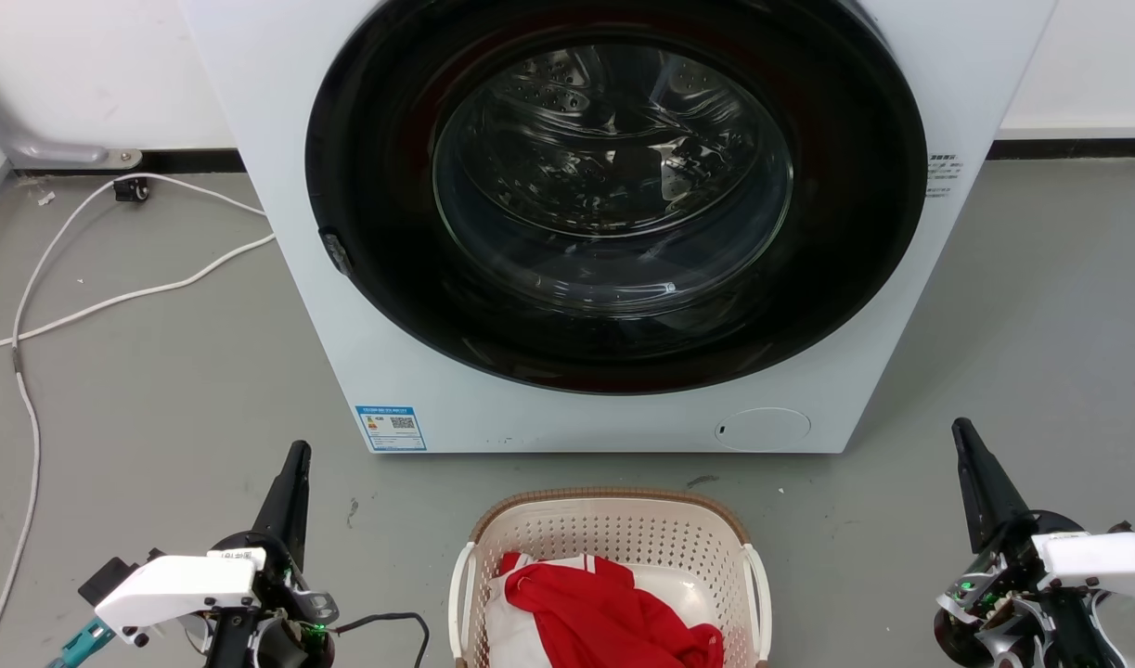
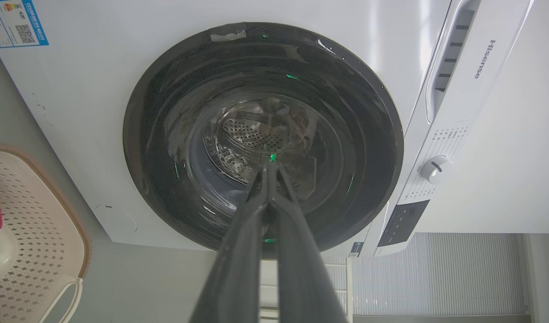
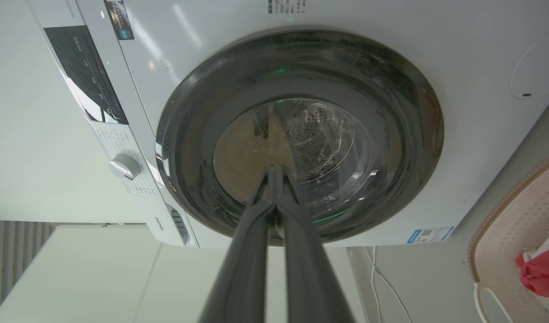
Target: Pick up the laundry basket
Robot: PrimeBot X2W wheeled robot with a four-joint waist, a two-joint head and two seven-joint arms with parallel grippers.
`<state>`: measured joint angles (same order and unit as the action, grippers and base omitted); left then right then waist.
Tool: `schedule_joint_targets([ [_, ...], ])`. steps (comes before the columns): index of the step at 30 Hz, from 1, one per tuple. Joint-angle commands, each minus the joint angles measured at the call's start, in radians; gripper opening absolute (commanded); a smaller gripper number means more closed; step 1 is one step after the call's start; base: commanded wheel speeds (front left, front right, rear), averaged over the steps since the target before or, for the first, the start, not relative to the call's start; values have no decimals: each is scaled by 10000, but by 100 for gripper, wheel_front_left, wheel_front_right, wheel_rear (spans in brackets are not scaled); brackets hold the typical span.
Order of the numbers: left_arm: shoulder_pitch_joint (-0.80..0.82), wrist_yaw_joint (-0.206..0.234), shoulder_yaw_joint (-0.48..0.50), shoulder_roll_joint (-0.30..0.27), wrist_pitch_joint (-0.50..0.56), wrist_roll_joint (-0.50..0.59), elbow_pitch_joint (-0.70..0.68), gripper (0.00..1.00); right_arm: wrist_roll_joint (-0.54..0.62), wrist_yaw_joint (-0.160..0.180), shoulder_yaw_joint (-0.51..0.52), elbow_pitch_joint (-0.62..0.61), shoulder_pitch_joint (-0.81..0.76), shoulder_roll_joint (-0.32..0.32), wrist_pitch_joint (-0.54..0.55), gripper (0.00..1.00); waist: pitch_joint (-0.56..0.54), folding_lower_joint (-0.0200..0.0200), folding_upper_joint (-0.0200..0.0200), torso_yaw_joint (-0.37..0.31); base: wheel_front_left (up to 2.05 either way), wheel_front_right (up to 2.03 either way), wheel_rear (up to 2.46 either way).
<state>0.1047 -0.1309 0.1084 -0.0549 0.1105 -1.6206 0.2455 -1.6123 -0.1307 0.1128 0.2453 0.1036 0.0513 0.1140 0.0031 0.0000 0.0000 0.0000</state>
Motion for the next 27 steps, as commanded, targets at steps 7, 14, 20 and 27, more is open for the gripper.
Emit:
schedule_joint_targets([
  [7, 90, -19, 43, 13, 17, 65, 9, 0, -17, 0, 15, 4, 114, 2, 27, 0, 0, 0, 0, 0, 0, 0, 0],
  [14, 90, -19, 49, 18, 24, 54, 10, 0, -15, 0, 17, 4, 114, 0, 30, 0, 0, 0, 0, 0, 0, 0, 0],
  [20, 91, -19, 53, 21, 30, 60, 10, 0, -13, 0, 18, 5, 115, -2, 24, 0, 0, 0, 0, 0, 0, 0, 0],
  [27, 92, -19, 57, 24, 36, 66, 10, 0, -10, 0, 19, 5, 115, -3, 26, 0, 0, 0, 0, 0, 0, 0, 0],
])
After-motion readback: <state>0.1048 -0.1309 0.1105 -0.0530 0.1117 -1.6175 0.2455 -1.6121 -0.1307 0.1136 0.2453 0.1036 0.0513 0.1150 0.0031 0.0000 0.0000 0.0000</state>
